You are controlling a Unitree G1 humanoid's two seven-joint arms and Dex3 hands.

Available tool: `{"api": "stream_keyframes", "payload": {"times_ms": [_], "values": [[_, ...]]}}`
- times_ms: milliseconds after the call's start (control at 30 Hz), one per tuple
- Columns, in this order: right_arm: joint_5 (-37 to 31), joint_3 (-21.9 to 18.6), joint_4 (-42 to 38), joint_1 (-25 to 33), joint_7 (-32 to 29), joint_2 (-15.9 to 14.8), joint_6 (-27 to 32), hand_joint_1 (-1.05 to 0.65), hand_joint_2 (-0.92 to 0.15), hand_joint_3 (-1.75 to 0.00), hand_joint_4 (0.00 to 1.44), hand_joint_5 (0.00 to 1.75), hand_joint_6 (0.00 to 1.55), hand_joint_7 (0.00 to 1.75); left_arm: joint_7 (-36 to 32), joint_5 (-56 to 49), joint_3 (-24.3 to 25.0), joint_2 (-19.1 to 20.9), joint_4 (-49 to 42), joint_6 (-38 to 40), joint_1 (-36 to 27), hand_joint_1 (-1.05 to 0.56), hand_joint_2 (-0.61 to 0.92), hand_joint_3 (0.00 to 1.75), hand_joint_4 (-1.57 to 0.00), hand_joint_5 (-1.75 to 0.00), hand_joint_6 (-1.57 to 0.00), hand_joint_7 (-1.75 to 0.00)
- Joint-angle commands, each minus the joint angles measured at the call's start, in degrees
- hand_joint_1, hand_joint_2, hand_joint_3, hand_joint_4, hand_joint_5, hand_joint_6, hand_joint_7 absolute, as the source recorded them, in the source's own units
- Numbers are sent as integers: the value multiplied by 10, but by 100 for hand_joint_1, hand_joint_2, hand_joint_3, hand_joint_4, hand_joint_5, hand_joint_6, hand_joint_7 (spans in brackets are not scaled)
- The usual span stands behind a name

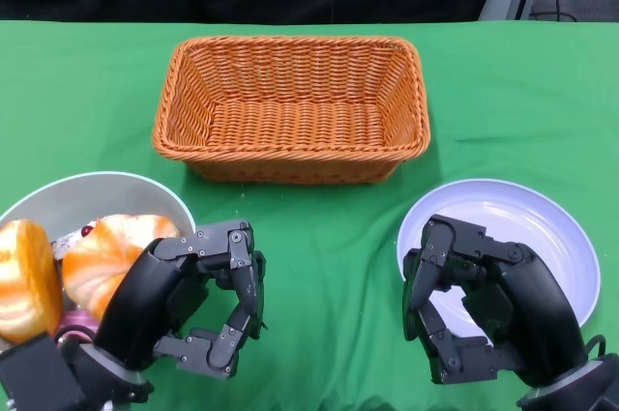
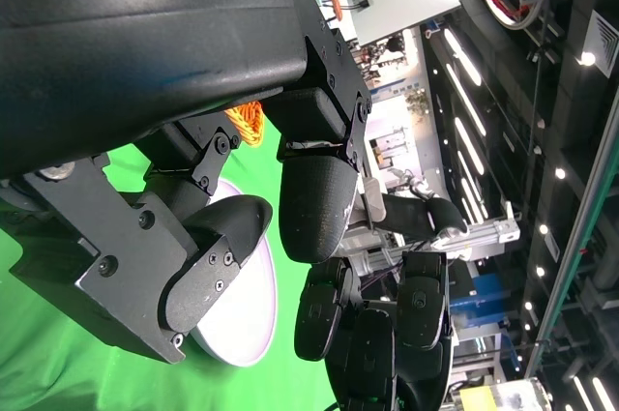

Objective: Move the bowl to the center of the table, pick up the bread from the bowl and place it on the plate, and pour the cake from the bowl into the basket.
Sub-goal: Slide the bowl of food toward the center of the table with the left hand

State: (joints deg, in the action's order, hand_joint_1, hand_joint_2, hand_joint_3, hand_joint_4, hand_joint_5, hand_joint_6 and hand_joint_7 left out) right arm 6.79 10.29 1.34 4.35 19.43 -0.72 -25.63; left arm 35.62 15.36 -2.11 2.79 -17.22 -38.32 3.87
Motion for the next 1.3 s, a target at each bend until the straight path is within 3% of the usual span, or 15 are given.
{"api": "stream_keyframes", "payload": {"times_ms": [33,1100,1200,1300], "values": [[7,-3,6,1,1,-3,-2,-10,-42,-139,89,175,69,166,-3,5,2,4,1,5,-2,-6,36,154,-92,-175,-75,-173],[-2,-3,43,9,-6,-6,27,-8,-43,-139,86,175,67,166,1,18,0,7,29,46,-5,-8,34,155,-91,-175,-76,-172],[-9,-3,40,9,-10,-5,22,-8,-43,-139,86,175,68,166,13,22,0,17,36,41,0,-4,35,155,-90,-175,-76,-168],[-8,-2,38,8,-10,-4,21,-9,-42,-139,86,175,68,166,36,46,3,33,60,51,10,0,38,149,-88,-171,-81,-154]]}}
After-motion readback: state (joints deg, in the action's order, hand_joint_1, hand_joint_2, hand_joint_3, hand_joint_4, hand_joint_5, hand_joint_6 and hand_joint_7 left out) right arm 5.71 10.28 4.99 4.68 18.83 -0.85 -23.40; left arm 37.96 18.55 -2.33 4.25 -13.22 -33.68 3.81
